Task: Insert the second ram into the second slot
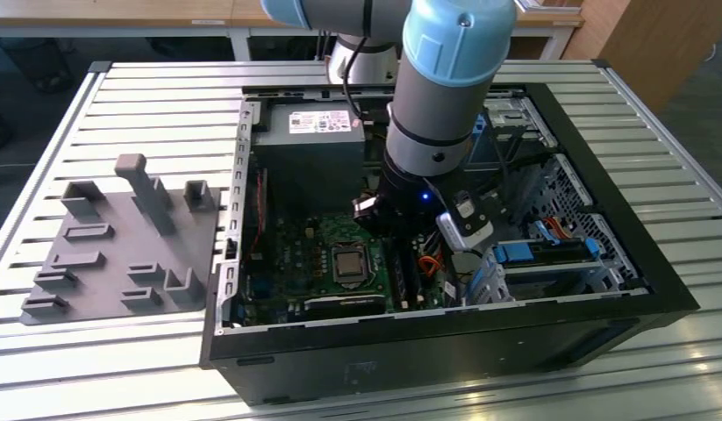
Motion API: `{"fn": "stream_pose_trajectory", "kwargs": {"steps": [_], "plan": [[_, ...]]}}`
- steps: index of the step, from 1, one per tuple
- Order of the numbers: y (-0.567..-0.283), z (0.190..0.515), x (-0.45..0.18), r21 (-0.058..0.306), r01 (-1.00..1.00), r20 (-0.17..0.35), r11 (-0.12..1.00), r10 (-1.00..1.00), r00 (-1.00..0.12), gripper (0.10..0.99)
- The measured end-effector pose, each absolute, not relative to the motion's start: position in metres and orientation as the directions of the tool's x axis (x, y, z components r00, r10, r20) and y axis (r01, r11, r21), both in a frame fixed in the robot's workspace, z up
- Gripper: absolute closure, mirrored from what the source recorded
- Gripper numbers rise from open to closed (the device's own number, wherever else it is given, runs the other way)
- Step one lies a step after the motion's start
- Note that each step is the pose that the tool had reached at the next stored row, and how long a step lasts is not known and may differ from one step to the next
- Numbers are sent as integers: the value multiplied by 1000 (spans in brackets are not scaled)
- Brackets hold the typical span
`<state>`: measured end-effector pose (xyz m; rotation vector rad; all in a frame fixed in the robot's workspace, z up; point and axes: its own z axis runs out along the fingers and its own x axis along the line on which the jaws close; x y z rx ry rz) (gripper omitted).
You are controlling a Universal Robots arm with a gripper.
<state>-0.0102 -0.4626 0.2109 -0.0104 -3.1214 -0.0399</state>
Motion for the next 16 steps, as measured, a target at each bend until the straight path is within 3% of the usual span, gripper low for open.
{"fn": "stream_pose_trajectory", "kwargs": {"steps": [16], "plan": [[-462,229,-10,22,7,20,1000,6,-1000,886]]}}
